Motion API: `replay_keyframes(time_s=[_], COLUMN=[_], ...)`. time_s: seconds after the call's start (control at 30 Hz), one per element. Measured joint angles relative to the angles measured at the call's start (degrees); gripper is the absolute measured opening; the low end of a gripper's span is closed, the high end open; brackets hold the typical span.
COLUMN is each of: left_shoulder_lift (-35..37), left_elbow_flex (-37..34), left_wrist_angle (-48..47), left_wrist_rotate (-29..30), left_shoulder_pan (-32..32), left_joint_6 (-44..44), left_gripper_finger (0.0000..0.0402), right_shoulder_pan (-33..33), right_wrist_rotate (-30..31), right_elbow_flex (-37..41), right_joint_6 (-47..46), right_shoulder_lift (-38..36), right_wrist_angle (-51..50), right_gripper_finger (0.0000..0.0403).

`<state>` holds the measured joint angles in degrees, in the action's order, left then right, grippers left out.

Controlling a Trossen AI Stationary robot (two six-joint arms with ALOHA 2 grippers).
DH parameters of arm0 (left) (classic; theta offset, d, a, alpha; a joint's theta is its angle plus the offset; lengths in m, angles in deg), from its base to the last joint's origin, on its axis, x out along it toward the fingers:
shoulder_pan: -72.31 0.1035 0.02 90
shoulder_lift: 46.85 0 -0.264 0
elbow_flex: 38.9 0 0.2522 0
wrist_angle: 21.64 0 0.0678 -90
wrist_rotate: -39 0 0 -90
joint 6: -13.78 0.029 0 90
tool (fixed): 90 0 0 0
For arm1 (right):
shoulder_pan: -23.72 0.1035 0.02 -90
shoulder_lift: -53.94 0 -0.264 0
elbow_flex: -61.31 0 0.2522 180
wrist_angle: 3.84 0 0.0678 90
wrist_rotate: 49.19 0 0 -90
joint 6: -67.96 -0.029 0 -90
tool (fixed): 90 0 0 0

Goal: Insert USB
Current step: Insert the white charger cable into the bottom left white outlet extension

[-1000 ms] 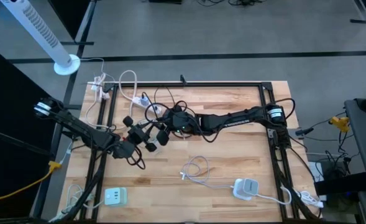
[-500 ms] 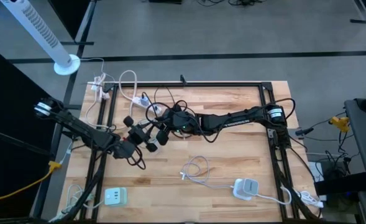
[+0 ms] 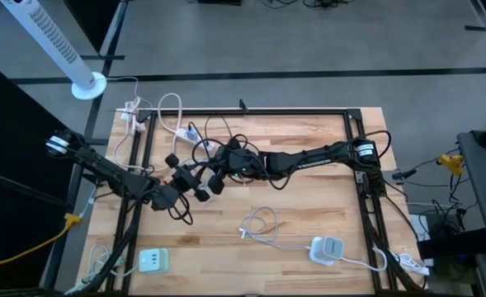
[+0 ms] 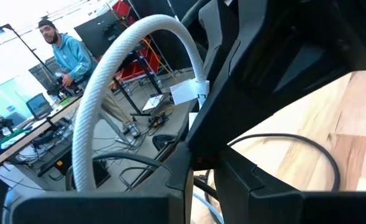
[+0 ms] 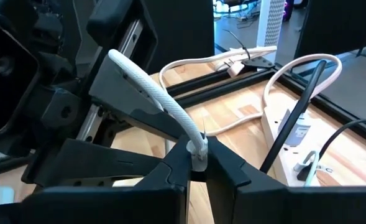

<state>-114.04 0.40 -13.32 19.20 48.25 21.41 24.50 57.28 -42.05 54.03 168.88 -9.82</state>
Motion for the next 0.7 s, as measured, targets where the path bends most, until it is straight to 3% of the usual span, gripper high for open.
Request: replay_keyframes(time_s=[0.17,0.23,0.43,0.57,0.7], left_shoulder_lift=[1.7,2.9,5.9,6.2,6.5], left_elbow_flex=[0.0,0.0,0.2,0.2,0.5], left_wrist_angle=[-0.6,-1.9,-20.4,-30.0,-35.1], left_wrist_rotate=[-1.5,-3.2,-9.9,-23.5,-40.2], left_shoulder_pan=[-0.3,-0.3,-0.4,-0.4,-0.5], left_joint_6=[-1.3,-3.2,-15.8,-23.0,-26.5], left_gripper_finger=[0.0039,0.0058,0.0138,0.0169,0.0178], right_shoulder_pan=[0.0,0.1,0.1,0.2,0.6], right_wrist_rotate=[-0.3,-0.3,-2.2,-5.9,-14.4], right_elbow_flex=[0.0,0.0,0.1,0.1,0.1], right_joint_6=[0.9,1.1,2.0,4.3,7.6], right_shoulder_lift=[0.0,-0.2,-0.5,-0.6,-0.6], right_wrist_angle=[-0.1,-0.4,-0.5,-0.2,-0.3], right_gripper_finger=[0.0016,0.0016,0.0016,0.0016,0.0016])
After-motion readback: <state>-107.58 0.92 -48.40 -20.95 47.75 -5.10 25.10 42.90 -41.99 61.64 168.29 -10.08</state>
